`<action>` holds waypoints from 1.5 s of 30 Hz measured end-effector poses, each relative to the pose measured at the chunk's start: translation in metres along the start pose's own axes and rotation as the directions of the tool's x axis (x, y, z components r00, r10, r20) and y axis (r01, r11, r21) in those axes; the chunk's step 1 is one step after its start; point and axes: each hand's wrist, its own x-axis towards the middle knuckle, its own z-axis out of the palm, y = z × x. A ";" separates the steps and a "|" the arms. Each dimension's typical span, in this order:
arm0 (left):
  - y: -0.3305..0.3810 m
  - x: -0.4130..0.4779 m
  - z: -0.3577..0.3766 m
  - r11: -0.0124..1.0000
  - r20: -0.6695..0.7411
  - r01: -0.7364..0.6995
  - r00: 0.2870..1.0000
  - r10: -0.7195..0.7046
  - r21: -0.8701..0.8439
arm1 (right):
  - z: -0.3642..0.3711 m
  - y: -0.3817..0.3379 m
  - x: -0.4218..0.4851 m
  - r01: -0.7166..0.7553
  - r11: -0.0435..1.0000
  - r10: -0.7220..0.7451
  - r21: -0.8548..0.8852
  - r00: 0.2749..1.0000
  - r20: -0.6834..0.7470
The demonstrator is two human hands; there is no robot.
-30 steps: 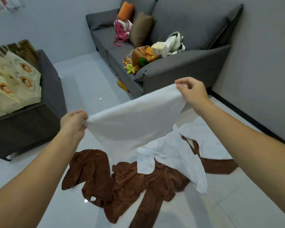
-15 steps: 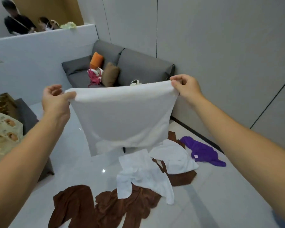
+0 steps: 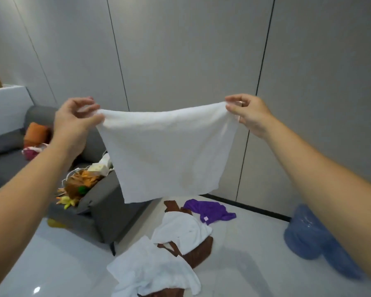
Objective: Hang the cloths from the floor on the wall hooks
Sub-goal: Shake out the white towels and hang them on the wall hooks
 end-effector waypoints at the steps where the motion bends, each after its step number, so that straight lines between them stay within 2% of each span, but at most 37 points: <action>1: 0.000 0.002 0.004 0.999 0.063 -0.034 0.998 0.032 0.042 | -0.009 -0.005 -0.014 0.011 0.999 -0.011 -0.034 1.000 -0.026; 6: 0.002 -0.002 0.046 0.945 0.384 -0.229 0.915 0.127 0.235 | -0.052 -0.028 -0.079 -0.019 0.968 -0.037 -0.250 0.976 -0.216; 9: 0.003 -0.006 0.078 0.914 0.479 -0.317 0.862 0.166 0.253 | -0.082 -0.042 -0.118 -0.082 0.915 -0.051 -0.394 0.947 -0.317; 12: 0.013 -0.015 0.119 0.898 0.538 -0.399 0.806 0.247 0.186 | -0.116 -0.060 -0.158 -0.188 0.834 -0.049 -0.518 0.911 -0.409; 16: 0.032 -0.042 0.181 0.897 0.573 -0.439 0.747 0.338 0.044 | -0.156 -0.088 -0.221 -0.308 0.752 -0.085 -0.583 0.832 -0.548; 21: 0.080 -0.109 0.253 0.880 0.655 -0.465 0.637 0.406 -0.093 | -0.206 -0.118 -0.321 -0.451 0.664 -0.170 -0.596 0.685 -0.709; 24: 0.114 -0.160 0.292 0.862 0.735 -0.478 0.521 0.435 -0.170 | -0.237 -0.136 -0.386 -0.537 0.591 -0.244 -0.603 0.593 -0.767; 27: 0.147 -0.214 0.327 0.818 0.790 -0.511 0.371 0.488 -0.266 | -0.258 -0.159 -0.460 -0.628 0.553 -0.207 -0.548 0.533 -0.820; 30: 0.190 -0.277 0.345 0.702 0.777 -0.584 0.182 0.602 -0.408 | -0.274 -0.186 -0.534 -0.707 0.517 -0.169 -0.482 0.468 -0.867; 32: 0.219 -0.321 0.351 0.576 0.741 -0.639 0.016 0.672 -0.509 | -0.280 -0.205 -0.583 -0.748 0.487 -0.172 -0.450 0.423 -0.890; 33: 0.231 -0.340 0.356 0.520 0.724 -0.652 -0.064 0.687 -0.552 | -0.282 -0.214 -0.608 -0.764 0.480 -0.178 -0.431 0.397 -0.900; 34: 0.242 -0.359 0.362 0.493 0.721 -0.656 -0.114 0.684 -0.572 | -0.283 -0.222 -0.633 -0.775 0.479 -0.183 -0.414 0.373 -0.910; 39: 0.313 -0.471 0.351 0.578 0.751 -0.546 -0.153 0.643 -0.606 | -0.274 -0.273 -0.756 -0.797 0.454 -0.220 -0.397 0.332 -0.917; 45: 0.394 -0.591 0.316 0.742 0.787 -0.269 -0.140 0.601 -0.614 | -0.244 -0.337 -0.883 -0.820 0.465 -0.170 -0.333 0.287 -0.943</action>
